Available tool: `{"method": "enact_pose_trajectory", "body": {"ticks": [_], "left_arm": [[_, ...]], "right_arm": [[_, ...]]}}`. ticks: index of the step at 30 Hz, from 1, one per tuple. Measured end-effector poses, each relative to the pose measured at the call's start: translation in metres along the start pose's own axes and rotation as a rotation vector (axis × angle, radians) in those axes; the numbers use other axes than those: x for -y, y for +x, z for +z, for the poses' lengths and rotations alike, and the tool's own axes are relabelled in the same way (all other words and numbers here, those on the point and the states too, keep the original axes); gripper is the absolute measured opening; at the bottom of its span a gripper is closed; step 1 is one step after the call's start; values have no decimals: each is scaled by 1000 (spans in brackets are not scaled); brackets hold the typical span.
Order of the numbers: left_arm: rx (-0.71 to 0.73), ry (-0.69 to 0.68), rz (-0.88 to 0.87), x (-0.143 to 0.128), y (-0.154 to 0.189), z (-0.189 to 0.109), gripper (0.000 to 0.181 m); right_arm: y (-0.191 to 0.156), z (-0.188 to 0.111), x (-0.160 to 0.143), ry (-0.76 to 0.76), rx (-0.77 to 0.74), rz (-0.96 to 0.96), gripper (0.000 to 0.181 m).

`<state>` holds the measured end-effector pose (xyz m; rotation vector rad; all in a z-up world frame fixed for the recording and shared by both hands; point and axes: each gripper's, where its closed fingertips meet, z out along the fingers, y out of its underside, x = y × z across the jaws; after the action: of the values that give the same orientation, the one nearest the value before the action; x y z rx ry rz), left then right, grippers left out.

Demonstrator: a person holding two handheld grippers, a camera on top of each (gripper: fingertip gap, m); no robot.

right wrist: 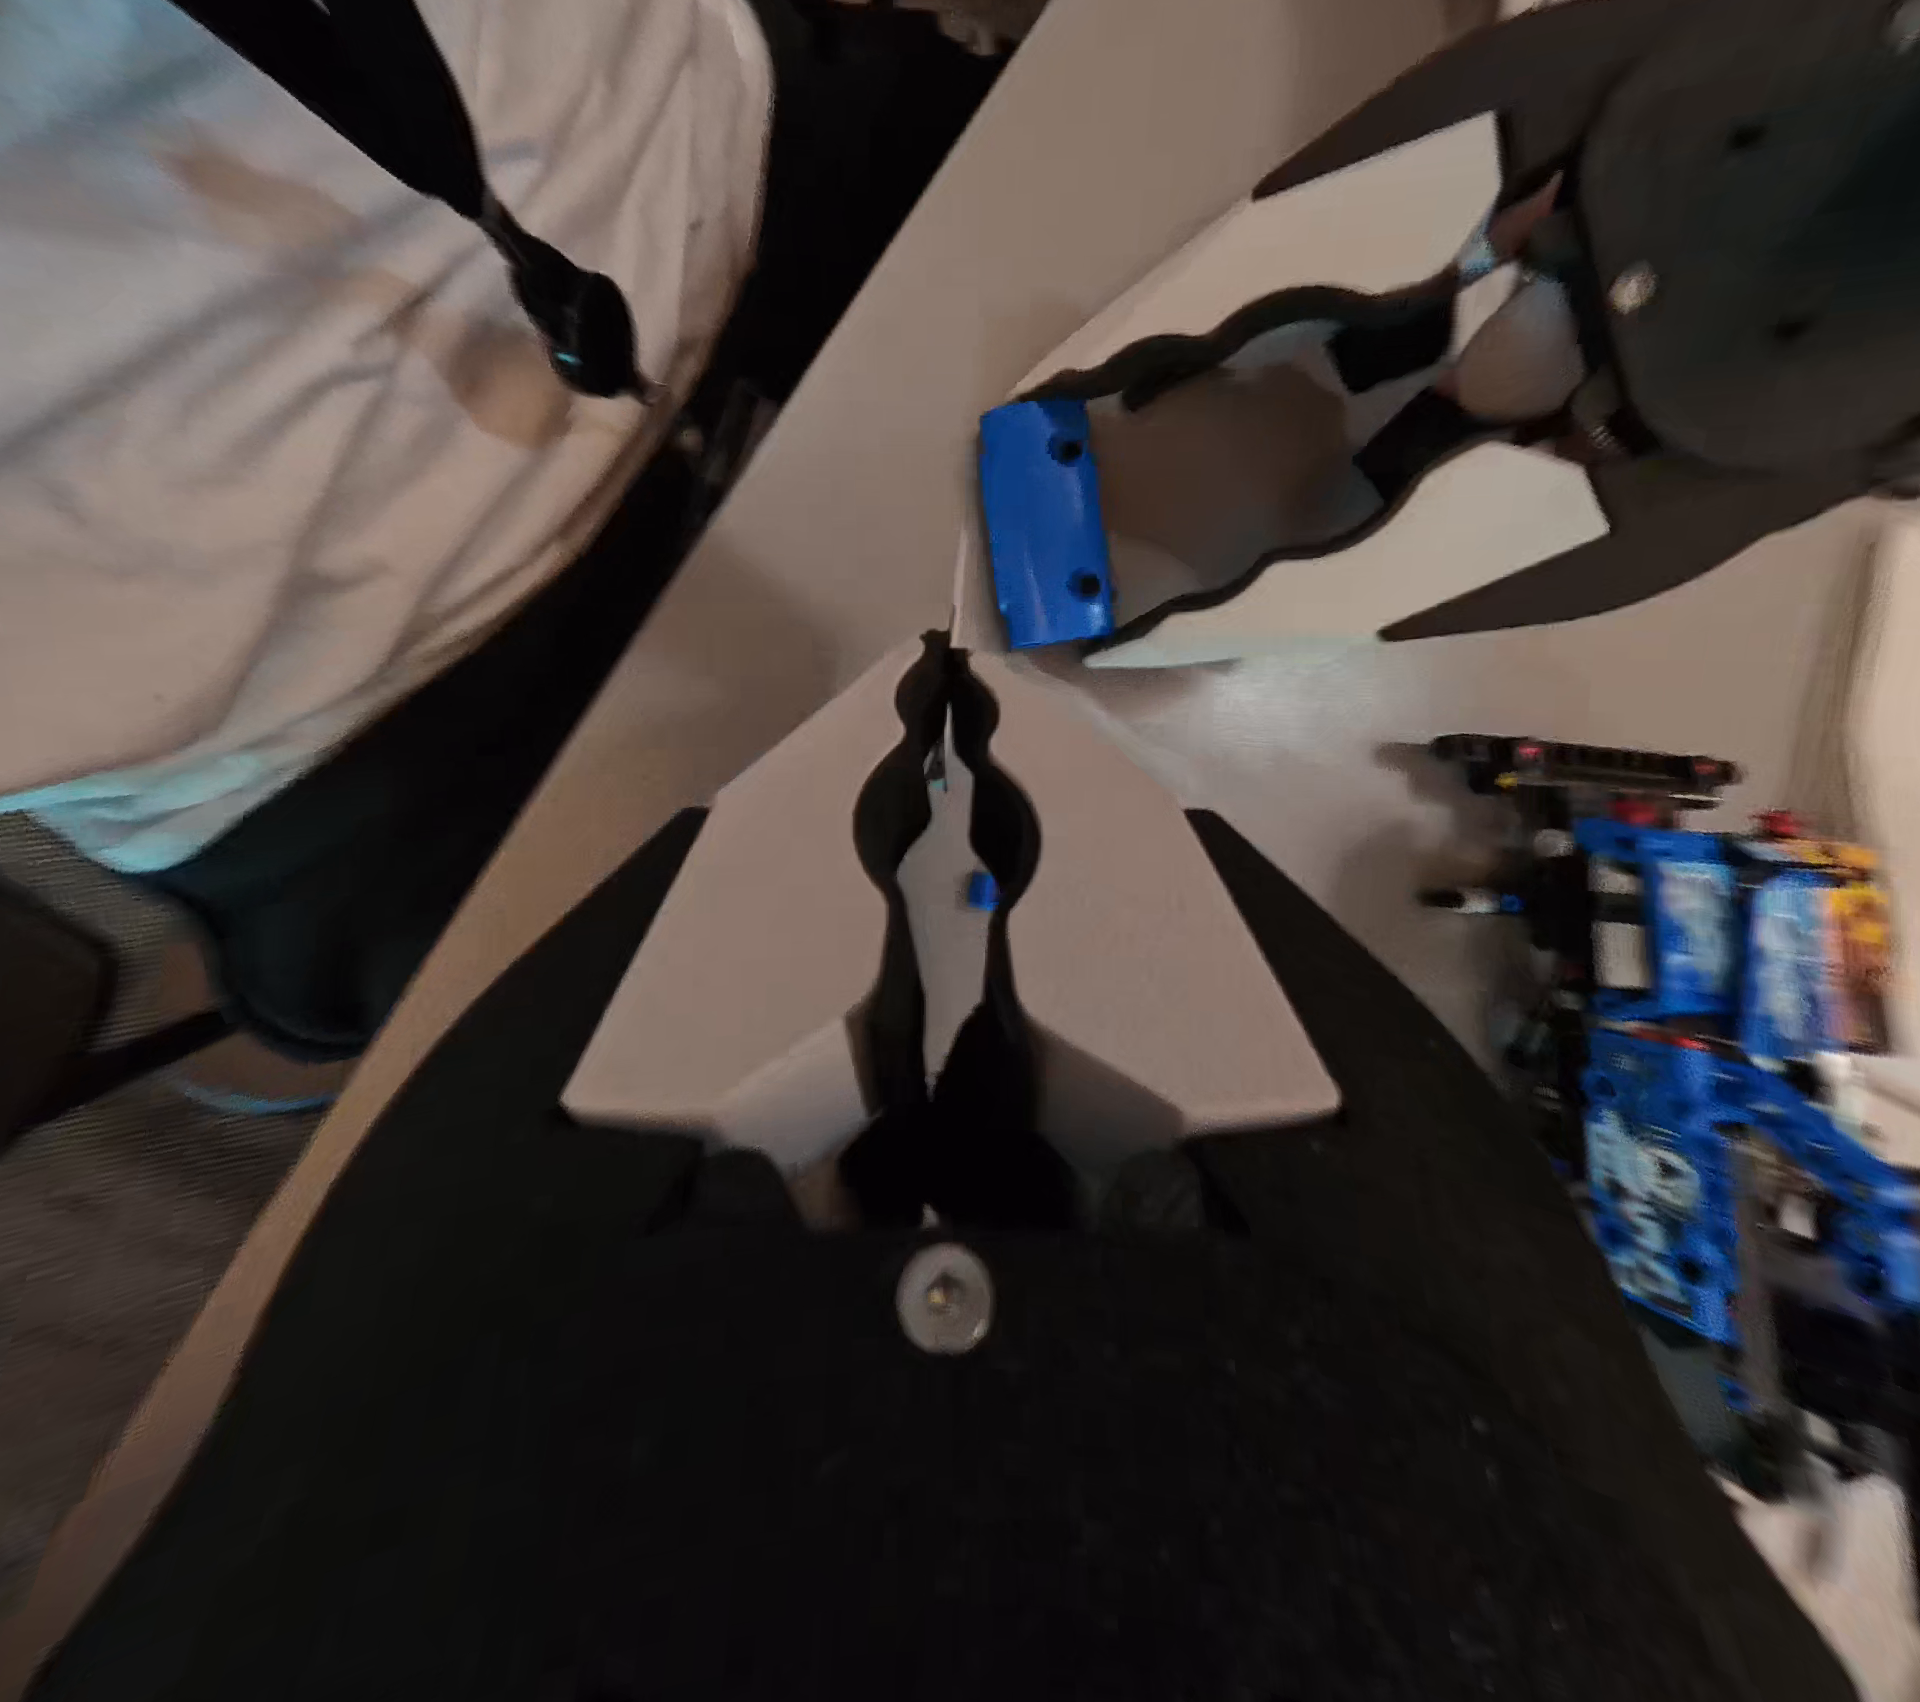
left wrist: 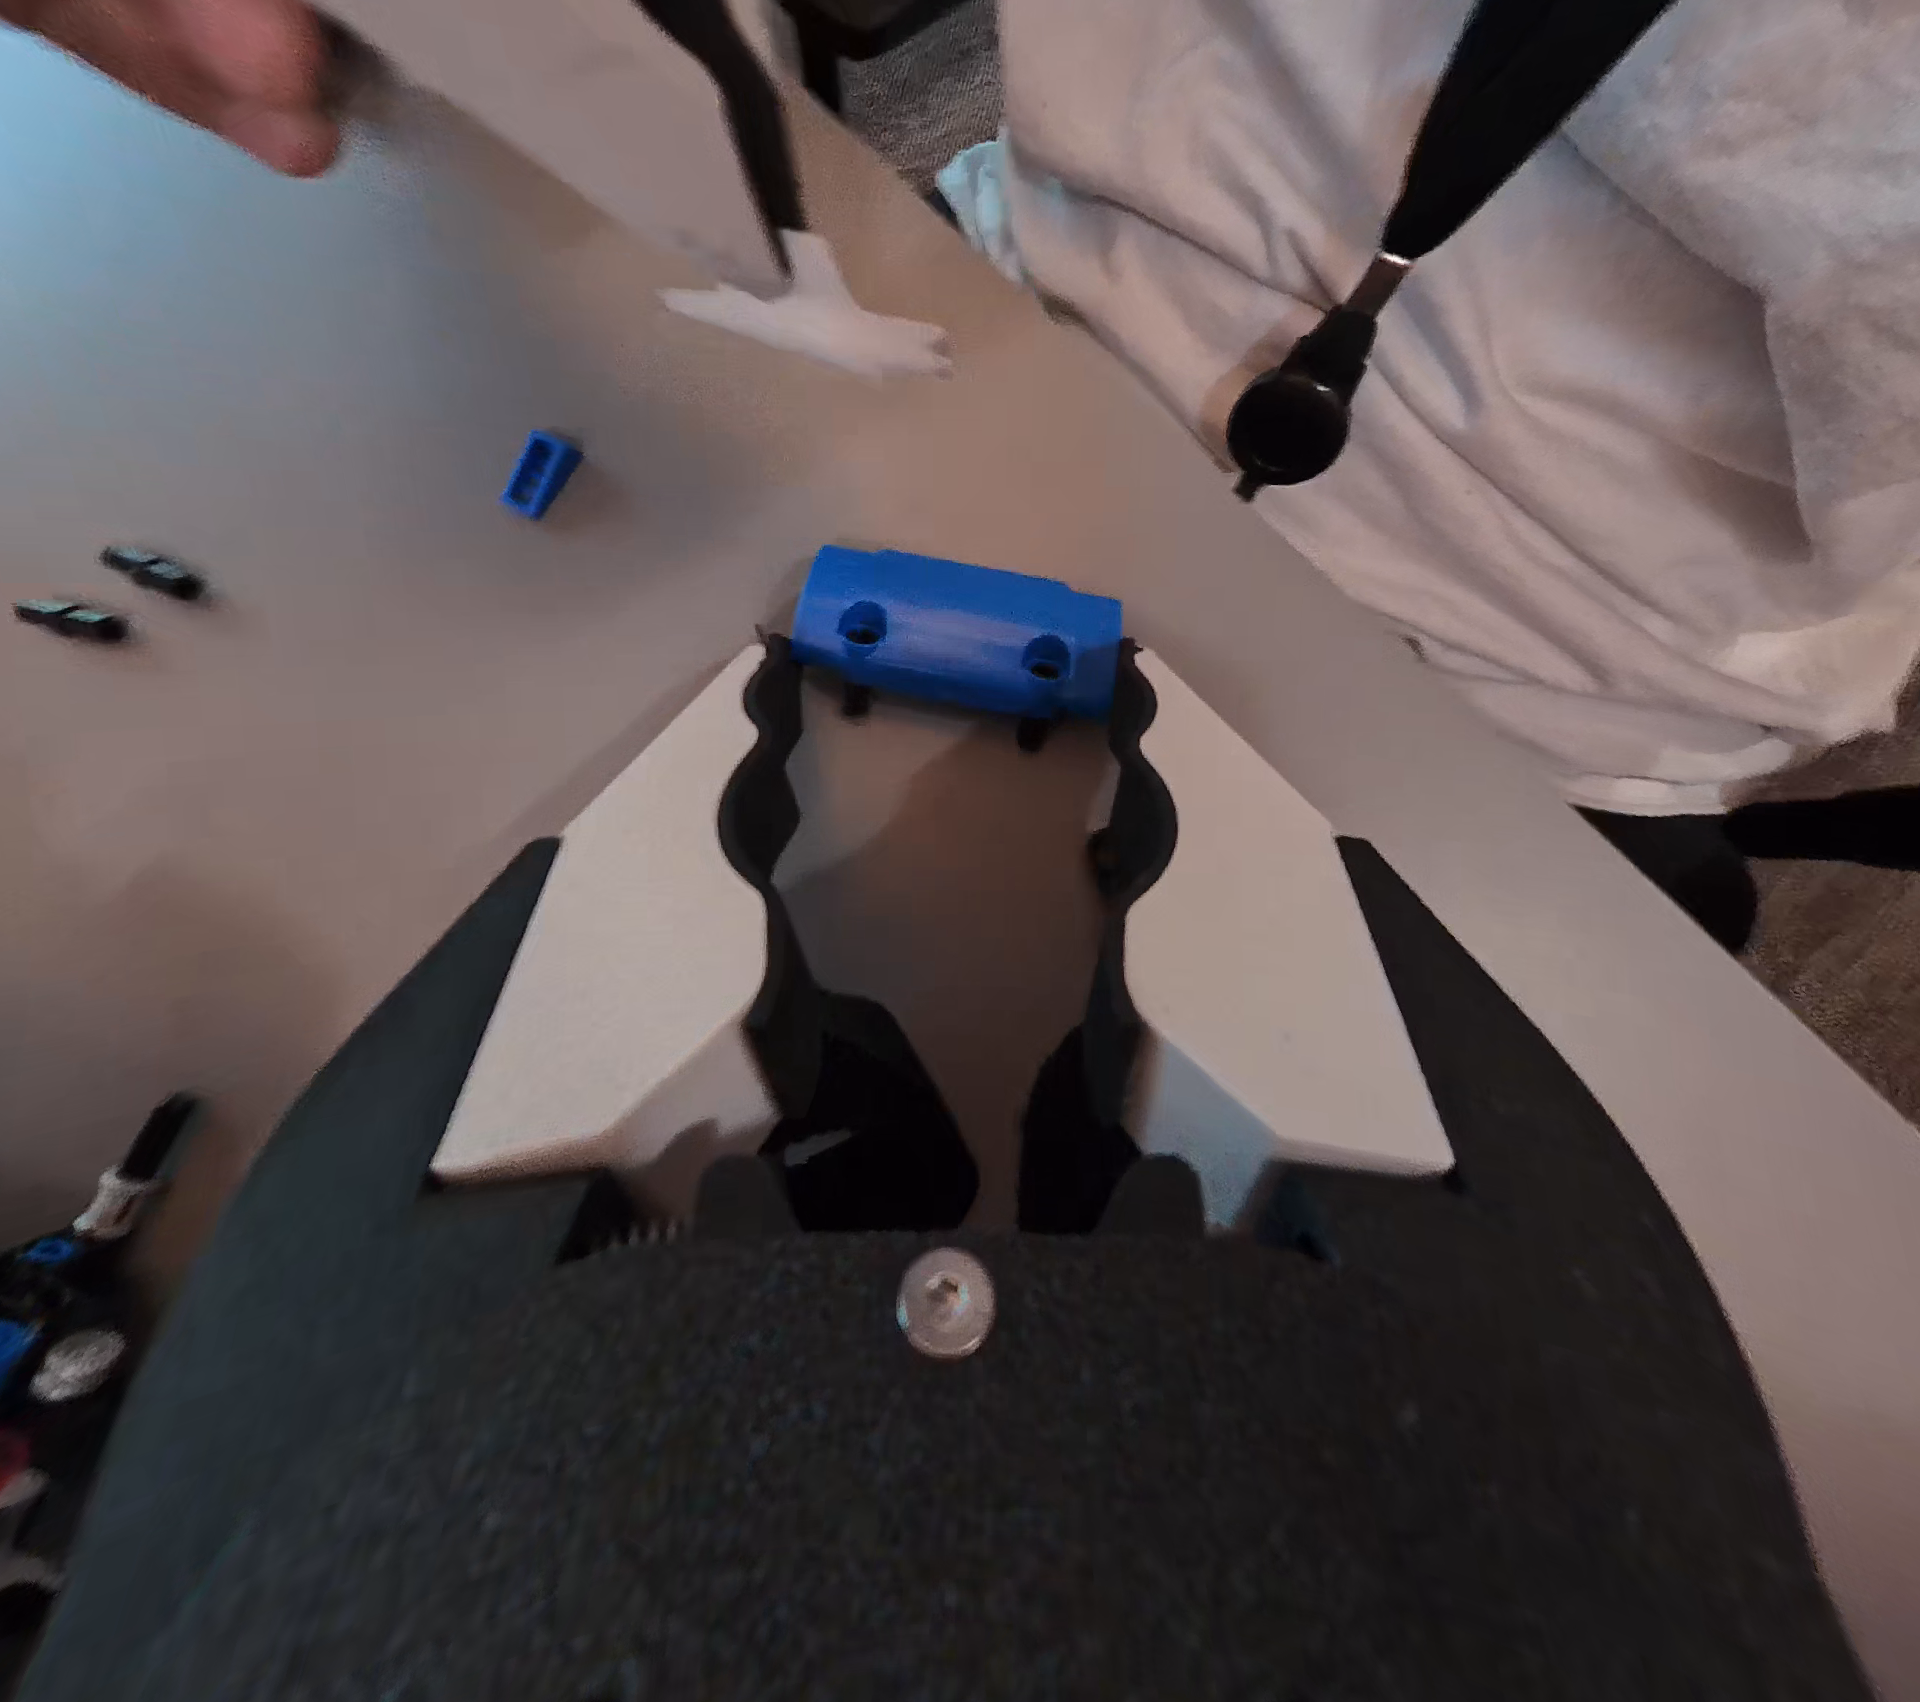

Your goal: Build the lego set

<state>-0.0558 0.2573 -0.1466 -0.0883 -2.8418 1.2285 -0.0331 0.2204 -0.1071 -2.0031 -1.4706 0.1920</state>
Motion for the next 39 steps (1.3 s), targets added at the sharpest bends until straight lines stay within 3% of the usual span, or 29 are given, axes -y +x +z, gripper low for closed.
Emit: {"method": "enact_pose_trajectory", "body": {"ticks": [3,6,8,14,19,24,27,31,35,36,39], "left_arm": [[-11,-4,36,3,6,2,59],[28,-32,78,4,6,1,62],[74,-66,96,3,3,-2,74],[107,-89,57,-1,-3,-12,91],[195,-49,-95,3,-12,-52,84],[435,11,-472,-4,6,-90,68],[560,205,-637,17,29,-84,39],[692,441,-792,37,43,-58,29],[790,521,-954,27,44,-44,31],[794,532,-963,27,45,-39,39],[830,425,-939,19,47,-18,45]], "right_arm": [[1,-8,14,27,173,111,0],[1,-4,13,-61,308,160,0],[4,3,11,-93,347,174,0],[8,9,23,-3,502,287,0],[8,19,22,17,653,381,0],[6,30,24,8,707,315,0],[4,34,25,-3,751,296,0],[7,29,31,30,803,316,0],[6,28,32,21,849,312,0],[6,30,32,13,859,309,0],[7,35,29,-15,877,304,0]]}}
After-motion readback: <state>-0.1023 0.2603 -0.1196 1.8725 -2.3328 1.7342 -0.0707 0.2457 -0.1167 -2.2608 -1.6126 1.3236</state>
